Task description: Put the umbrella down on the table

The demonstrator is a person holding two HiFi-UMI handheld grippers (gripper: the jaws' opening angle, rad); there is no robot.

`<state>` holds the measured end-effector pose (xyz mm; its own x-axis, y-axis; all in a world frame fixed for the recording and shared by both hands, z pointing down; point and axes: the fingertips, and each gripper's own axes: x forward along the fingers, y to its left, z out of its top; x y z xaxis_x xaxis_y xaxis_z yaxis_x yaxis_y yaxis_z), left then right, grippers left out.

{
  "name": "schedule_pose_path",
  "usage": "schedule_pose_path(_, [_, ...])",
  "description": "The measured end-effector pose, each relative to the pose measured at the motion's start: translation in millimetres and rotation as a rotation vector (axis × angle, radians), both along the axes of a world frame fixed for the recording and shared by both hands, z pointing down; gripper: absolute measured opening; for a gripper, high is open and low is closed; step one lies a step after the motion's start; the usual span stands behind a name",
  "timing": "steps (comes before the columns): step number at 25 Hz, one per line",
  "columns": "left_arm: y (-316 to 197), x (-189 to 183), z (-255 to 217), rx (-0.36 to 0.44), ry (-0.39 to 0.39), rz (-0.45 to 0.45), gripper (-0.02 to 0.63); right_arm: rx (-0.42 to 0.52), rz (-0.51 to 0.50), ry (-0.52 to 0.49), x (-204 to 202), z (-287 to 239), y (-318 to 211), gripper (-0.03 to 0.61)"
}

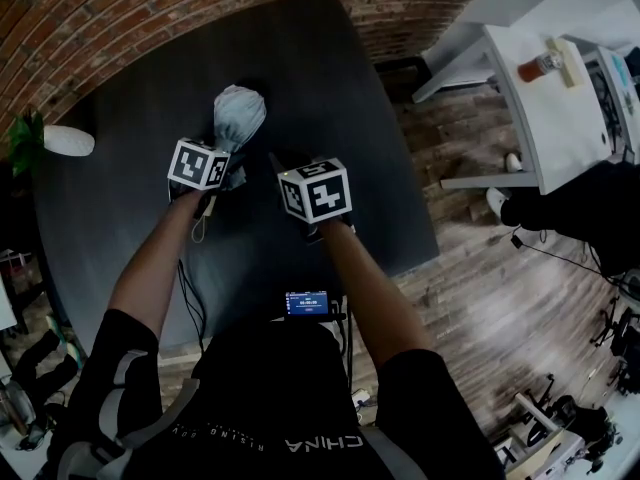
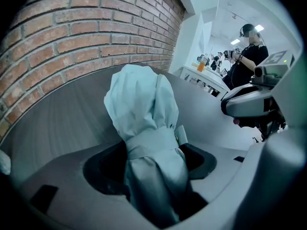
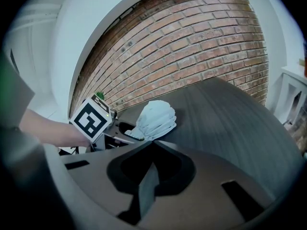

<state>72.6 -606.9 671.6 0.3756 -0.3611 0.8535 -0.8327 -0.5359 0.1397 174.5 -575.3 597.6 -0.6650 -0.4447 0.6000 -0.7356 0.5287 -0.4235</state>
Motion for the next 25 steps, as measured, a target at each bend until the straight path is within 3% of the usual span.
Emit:
schedule_pose_path(16, [1.3,-1.3,-7.5,0.012,0.034,-0.013,0.364,-0.006,-0.011,-0.019,5.4,-0.6,11.3,0.008])
schedule_pose_path(25, [8.0,-7.5,-33.1,0.076,0.042,-0.054,0.364,0.002,-0.017,-0.034,17.2,-7.4,16.2,0.009])
